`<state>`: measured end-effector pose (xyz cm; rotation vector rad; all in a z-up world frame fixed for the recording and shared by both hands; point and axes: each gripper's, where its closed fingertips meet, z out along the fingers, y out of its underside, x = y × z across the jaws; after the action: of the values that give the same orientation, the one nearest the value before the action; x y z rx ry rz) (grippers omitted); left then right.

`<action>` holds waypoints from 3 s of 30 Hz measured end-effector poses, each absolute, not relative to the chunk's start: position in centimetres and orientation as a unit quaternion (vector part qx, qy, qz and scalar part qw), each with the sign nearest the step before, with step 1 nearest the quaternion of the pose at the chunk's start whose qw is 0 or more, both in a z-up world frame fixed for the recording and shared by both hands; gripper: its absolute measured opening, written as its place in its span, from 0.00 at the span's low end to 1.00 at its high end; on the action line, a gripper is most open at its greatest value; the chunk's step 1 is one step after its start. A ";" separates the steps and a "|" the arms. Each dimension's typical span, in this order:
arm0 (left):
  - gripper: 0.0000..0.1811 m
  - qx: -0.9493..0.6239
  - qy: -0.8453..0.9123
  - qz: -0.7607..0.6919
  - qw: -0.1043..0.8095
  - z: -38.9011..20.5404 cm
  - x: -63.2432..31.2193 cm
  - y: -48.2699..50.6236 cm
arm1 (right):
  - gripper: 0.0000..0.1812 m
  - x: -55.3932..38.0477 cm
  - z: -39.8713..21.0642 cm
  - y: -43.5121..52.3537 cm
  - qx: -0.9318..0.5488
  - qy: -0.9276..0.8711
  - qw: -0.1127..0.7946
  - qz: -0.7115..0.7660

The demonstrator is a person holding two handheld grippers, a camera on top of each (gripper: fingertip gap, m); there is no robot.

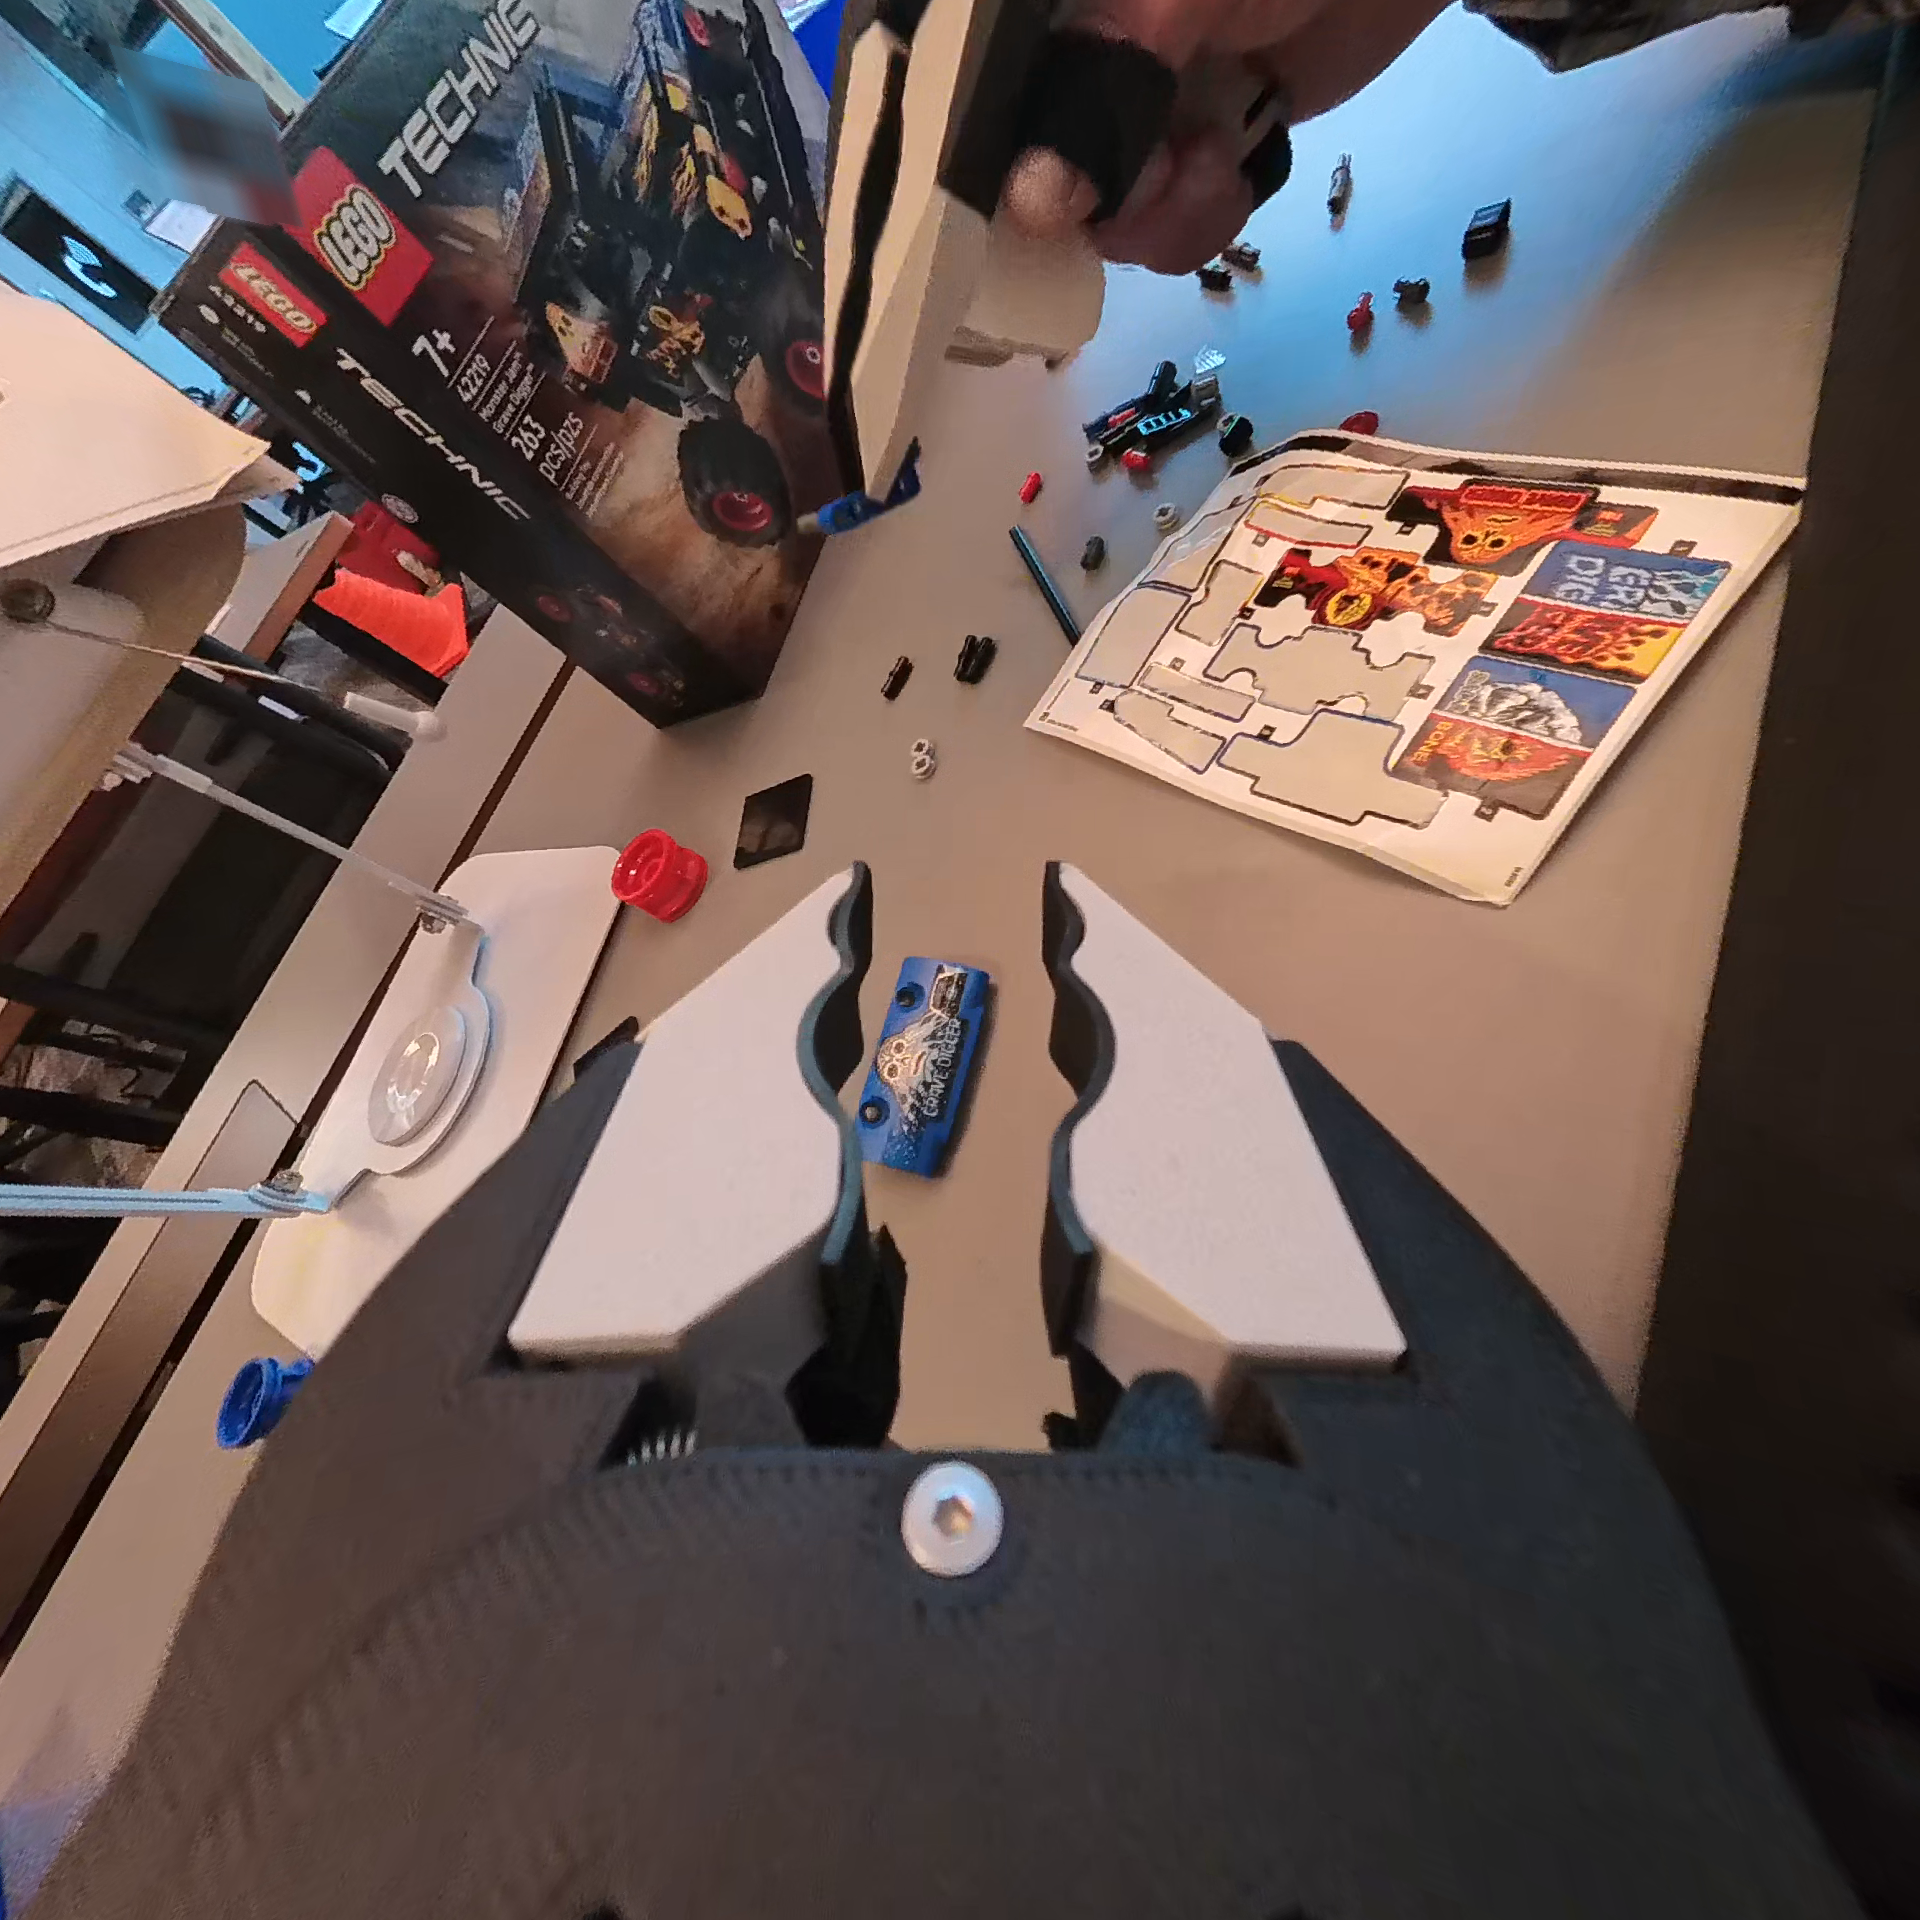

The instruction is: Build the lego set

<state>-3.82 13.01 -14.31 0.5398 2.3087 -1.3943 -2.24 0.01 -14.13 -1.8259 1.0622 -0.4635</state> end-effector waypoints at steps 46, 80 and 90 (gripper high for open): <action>0.03 0.160 0.700 -0.643 0.266 -7.0 -3.0 13.6 | 0.12 -4.5 -6.2 14.4 -0.673 0.300 0.675 -0.035; 0.02 -0.020 0.696 -0.656 -0.292 -8.1 -4.4 13.6 | 0.02 -3.0 -6.2 13.1 -0.684 0.315 0.640 -0.154; 0.10 -0.023 0.704 -0.653 -0.277 -8.5 -4.2 13.4 | 0.01 -2.7 -6.0 12.2 -0.672 0.332 0.644 -0.153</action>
<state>-4.16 13.44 -8.50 -0.0879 2.7154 -2.5171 -2.70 12.24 -6.05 -1.5307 0.7569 -0.3495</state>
